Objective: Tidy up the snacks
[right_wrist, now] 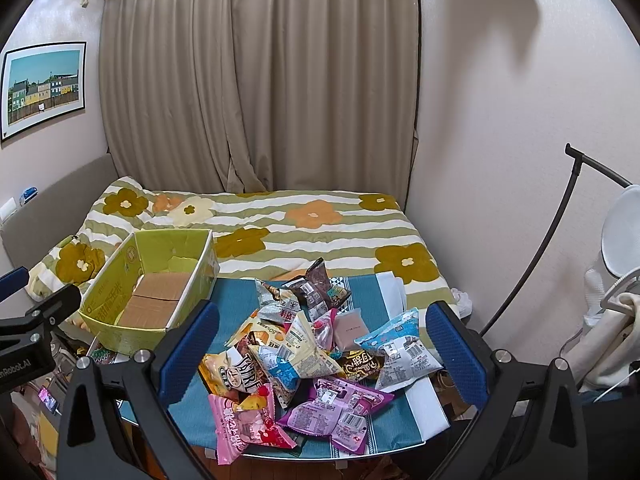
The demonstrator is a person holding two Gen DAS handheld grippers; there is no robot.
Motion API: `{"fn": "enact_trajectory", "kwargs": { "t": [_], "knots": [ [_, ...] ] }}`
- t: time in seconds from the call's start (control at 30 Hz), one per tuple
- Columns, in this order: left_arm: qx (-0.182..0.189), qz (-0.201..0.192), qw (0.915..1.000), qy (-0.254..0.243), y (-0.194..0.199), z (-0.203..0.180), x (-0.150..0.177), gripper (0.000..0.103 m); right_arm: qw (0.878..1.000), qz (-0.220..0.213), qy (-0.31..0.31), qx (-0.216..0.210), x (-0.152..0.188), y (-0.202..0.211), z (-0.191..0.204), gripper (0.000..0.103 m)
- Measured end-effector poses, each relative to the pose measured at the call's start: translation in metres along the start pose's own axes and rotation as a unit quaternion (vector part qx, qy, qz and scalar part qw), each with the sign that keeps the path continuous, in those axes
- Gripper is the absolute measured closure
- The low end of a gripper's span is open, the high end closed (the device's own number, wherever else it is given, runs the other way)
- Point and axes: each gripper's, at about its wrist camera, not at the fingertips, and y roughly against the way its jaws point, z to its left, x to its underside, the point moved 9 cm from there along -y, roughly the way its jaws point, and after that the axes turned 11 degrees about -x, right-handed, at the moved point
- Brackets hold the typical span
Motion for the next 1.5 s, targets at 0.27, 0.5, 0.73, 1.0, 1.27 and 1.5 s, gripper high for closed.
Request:
{"fn": "enact_trajectory", "kwargs": {
  "t": [0.27,0.5,0.73,1.0,1.27,1.5],
  "knots": [
    [0.016,0.015,0.9998,0.0,-0.01,0.002,0.006,0.0,1.0,0.0,-0.001,0.001,0.0,0.001,0.0,0.0],
    [0.061,0.06,0.9963,-0.011,-0.039,-0.004,0.032,0.0,1.0,0.019,-0.011,0.015,0.019,-0.001,-0.008,0.0],
    [0.11,0.133,0.9849,-0.011,-0.087,-0.026,0.071,0.001,0.998,0.055,-0.006,0.015,0.046,-0.024,-0.022,0.0],
    [0.147,0.219,0.9644,0.008,-0.155,-0.064,0.121,0.001,0.993,0.109,0.016,-0.039,0.076,-0.086,-0.028,0.0],
    [0.158,0.282,0.9461,0.017,-0.216,-0.103,0.157,0.001,0.973,0.179,0.078,-0.119,0.114,-0.168,-0.02,0.0],
    [0.162,0.318,0.9342,-0.001,-0.245,-0.132,0.174,0.001,0.949,0.223,0.132,-0.178,0.135,-0.217,-0.013,0.0]
  ]
}}
